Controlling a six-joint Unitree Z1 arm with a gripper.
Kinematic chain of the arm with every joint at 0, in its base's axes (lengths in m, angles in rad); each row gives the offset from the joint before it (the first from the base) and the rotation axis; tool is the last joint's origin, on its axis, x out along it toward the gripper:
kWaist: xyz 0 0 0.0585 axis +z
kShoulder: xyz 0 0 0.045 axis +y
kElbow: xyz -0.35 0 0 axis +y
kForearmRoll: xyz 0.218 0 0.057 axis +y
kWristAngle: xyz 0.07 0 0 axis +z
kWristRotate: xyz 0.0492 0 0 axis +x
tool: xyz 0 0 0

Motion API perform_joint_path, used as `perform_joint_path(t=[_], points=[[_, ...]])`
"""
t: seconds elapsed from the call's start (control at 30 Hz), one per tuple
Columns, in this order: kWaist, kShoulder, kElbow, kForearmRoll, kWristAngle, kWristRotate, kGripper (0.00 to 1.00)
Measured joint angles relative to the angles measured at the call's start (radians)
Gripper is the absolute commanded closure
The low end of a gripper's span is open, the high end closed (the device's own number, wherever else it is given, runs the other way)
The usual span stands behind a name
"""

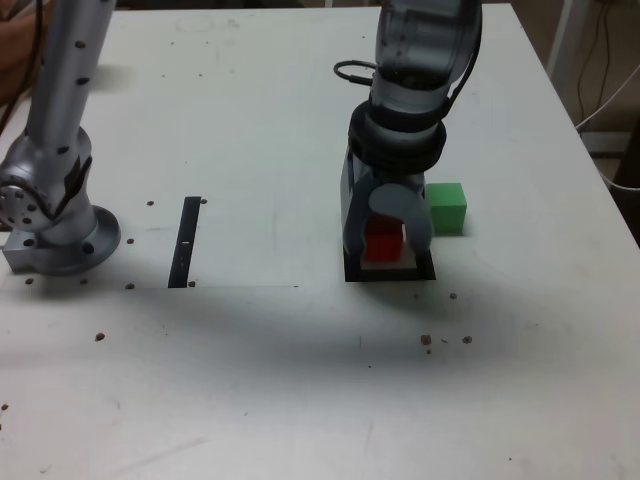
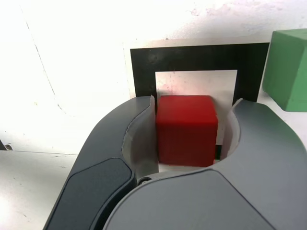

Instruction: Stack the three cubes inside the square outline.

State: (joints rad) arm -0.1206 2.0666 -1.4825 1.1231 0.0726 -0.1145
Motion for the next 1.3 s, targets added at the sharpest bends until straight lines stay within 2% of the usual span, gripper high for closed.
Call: perform_joint_path(t=[0.23, 0.37, 0.57, 0.87, 0.97, 1.1, 1.3], points=[[0.006, -0.003, 0.013, 0.01, -0.01, 0.0, 0.09], [0.006, -0.004, 0.013, 0.031, 0.013, -0.023, 0.01], [0.006, -0.026, 0.009, 0.038, 0.038, -0.031, 0.01], [0.006, -0.042, 0.009, 0.044, 0.035, -0.031, 0.0], [0.011, -0.079, 0.009, 0.048, 0.052, -0.025, 0.0], [0.06, -0.103, 0.009, 0.048, 0.076, 0.015, 0.0], [0.168, -0.137, 0.009, 0.045, 0.08, 0.113, 0.0]])
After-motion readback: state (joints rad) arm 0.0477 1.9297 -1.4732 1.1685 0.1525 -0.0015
